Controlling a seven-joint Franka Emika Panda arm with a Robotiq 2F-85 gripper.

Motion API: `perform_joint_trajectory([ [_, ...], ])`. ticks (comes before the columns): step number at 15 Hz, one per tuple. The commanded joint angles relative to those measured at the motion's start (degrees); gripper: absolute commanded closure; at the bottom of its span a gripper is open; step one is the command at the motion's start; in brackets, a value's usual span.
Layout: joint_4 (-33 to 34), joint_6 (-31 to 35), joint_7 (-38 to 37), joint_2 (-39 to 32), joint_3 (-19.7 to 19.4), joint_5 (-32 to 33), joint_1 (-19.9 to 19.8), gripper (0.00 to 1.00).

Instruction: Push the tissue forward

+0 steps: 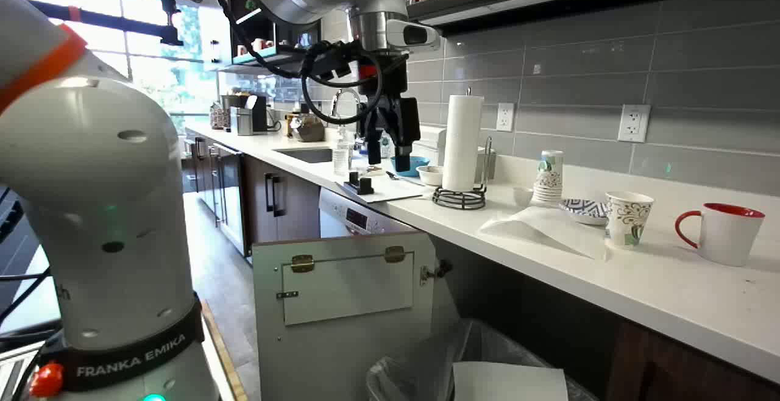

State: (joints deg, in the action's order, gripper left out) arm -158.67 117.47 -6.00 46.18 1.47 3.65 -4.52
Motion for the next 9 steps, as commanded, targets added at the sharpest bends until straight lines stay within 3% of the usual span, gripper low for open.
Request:
perform_joint_trajectory([
  [1, -0.62, -0.33, -0.09, -0.06, -0.18, 0.14, 0.18, 0.00],
  [9, -1.91, -0.33, -0.10, -0.72, -0.19, 0.14, 0.19, 0.00],
])
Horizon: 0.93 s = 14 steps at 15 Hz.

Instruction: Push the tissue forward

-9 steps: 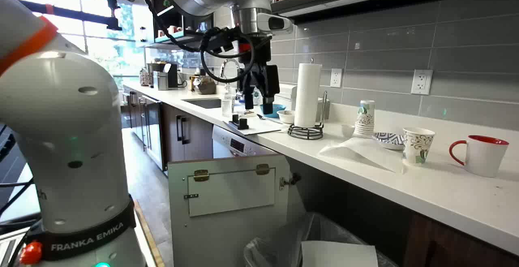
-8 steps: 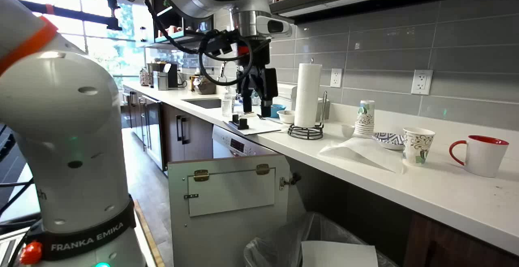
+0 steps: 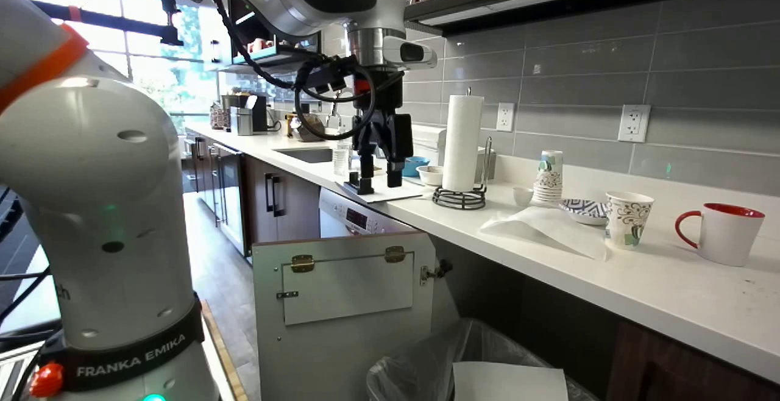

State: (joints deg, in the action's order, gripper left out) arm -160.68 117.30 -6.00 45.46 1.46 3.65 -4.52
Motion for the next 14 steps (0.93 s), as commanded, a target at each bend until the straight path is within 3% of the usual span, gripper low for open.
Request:
perform_joint_trajectory([
  [1, 0.11, -0.16, -0.10, 0.00, -0.19, 0.14, 0.18, 0.00],
  [6, 0.11, -0.16, -0.10, 0.00, -0.19, 0.14, 0.18, 0.00],
  [10, 1.20, 16.86, 6.73, -7.08, -2.48, 3.20, 0.29, 0.00],
  [14, 4.00, 30.59, 15.49, -16.62, -6.90, 2.09, 2.08, 0.00],
])
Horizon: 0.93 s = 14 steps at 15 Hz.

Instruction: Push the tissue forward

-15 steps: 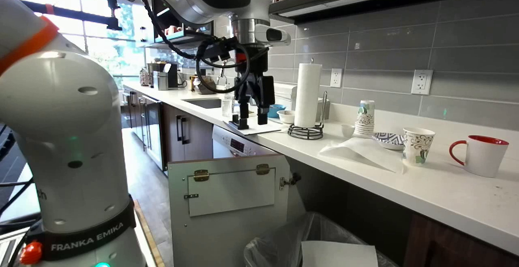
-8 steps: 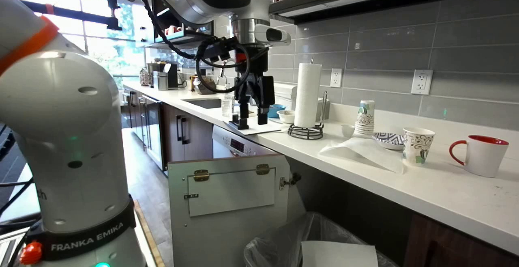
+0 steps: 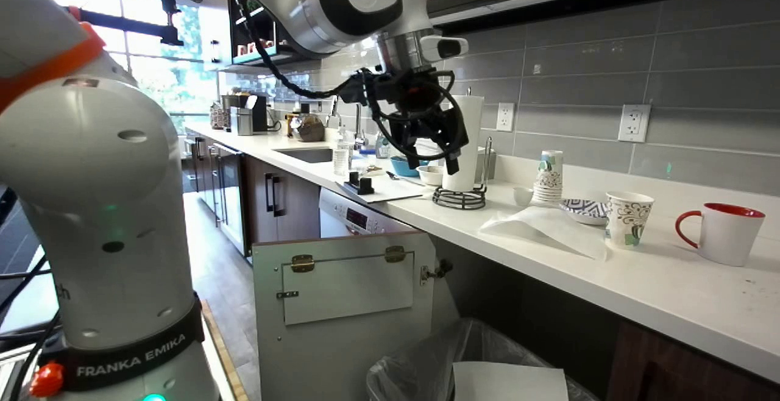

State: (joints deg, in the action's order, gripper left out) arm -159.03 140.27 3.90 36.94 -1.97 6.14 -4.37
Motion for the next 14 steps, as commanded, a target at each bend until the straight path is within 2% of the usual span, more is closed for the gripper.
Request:
perform_joint_trajectory([
  [1, 3.31, 10.38, 8.30, -10.90, -5.12, -1.68, 3.11, 0.00],
  [3, 5.22, 14.54, 14.37, -15.89, -9.24, -5.85, 6.71, 0.00],
  [5, 7.34, 16.70, 21.85, -20.37, -14.15, -12.66, 11.97, 0.00],
  [7, 9.83, 16.38, 29.67, -23.84, -18.22, -21.39, 16.97, 0.00],
  [9, 12.78, 14.65, 37.61, -26.90, -20.32, -30.22, 19.84, 0.00],
  [10, 14.48, 14.00, 40.65, -28.69, -22.65, -33.35, 22.29, 0.00],
  [13, 19.04, 10.58, 47.39, -33.53, -24.40, -40.61, 23.73, 0.00],
  [14, 14.94, 13.94, 43.49, -29.32, -22.67, -36.63, 22.38, 0.00],
])
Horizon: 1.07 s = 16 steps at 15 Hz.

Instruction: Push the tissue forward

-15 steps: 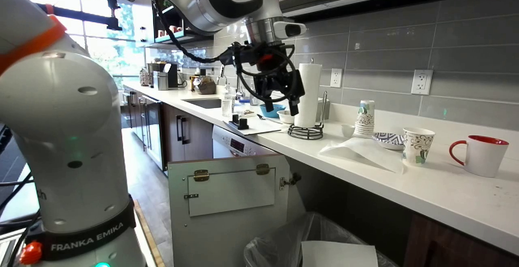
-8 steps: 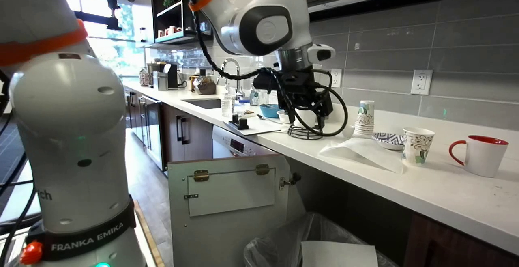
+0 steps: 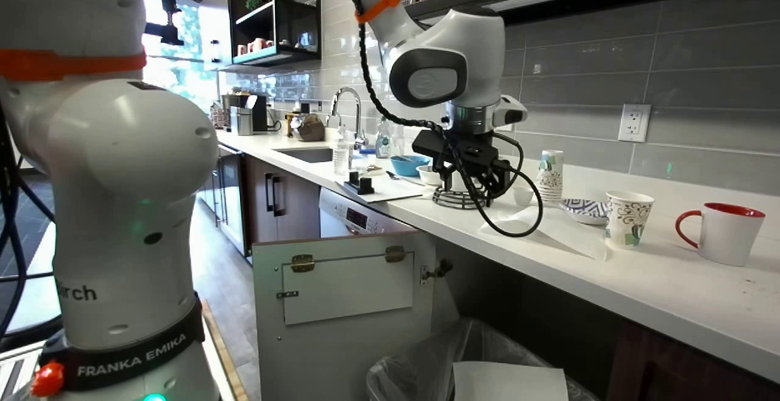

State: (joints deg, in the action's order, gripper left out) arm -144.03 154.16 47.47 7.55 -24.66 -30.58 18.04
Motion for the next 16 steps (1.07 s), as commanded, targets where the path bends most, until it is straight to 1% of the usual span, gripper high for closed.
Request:
perform_joint_trajectory([
  [1, 1.29, -0.94, 1.24, -1.37, -0.44, -1.24, 0.32, 0.00],
  [5, 3.10, -1.45, 2.03, -3.55, -0.74, -2.08, 0.62, 0.00],
  [7, 4.58, 1.47, 1.64, -6.05, -0.77, -3.57, 0.73, 0.00],
  [10, 7.61, 2.81, 2.39, -8.86, -0.94, -4.45, 0.71, 0.00],
  [14, 11.66, 1.75, 3.00, -13.05, -1.14, -6.81, -0.05, 0.00],
  [16, 12.70, 1.13, 1.95, -14.77, -1.30, -6.15, -0.60, 0.00],
])
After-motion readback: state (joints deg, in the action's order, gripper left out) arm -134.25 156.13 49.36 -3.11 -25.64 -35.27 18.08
